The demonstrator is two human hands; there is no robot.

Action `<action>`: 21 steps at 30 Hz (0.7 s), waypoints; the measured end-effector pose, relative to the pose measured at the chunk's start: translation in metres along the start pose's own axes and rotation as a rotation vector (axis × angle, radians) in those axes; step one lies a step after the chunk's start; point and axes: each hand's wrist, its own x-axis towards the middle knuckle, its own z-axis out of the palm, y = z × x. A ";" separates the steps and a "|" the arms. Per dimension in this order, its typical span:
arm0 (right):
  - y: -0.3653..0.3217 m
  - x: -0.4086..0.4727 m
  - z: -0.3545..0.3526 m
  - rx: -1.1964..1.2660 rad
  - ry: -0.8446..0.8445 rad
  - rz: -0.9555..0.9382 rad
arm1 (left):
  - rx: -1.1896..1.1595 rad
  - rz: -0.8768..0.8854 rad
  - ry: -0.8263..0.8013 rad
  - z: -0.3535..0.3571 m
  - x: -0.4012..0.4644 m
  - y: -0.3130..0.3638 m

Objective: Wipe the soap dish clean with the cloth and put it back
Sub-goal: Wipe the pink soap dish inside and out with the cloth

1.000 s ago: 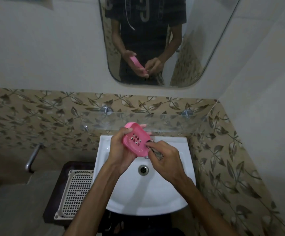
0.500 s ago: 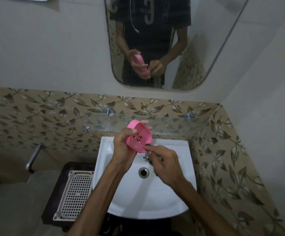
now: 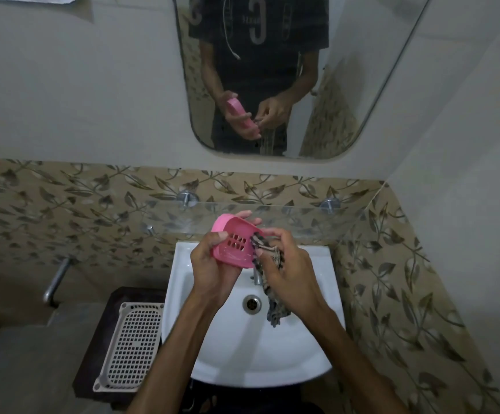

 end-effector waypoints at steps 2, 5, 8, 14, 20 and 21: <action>-0.001 -0.004 0.003 -0.079 0.084 -0.036 | -0.017 0.001 -0.007 0.001 -0.001 -0.002; 0.003 0.002 0.005 -0.230 0.204 -0.095 | -0.010 0.021 -0.043 0.003 0.000 -0.007; 0.000 0.000 0.014 -0.281 0.198 -0.063 | 0.014 0.070 -0.019 0.003 0.004 -0.011; 0.008 0.006 0.013 -0.222 0.258 -0.003 | 0.008 0.106 -0.055 0.003 0.009 -0.019; 0.009 0.008 0.017 -0.154 0.240 -0.036 | -0.012 0.110 -0.044 0.008 0.014 -0.019; 0.011 0.011 0.016 -0.152 0.279 -0.027 | -0.013 0.111 -0.054 0.008 0.015 -0.019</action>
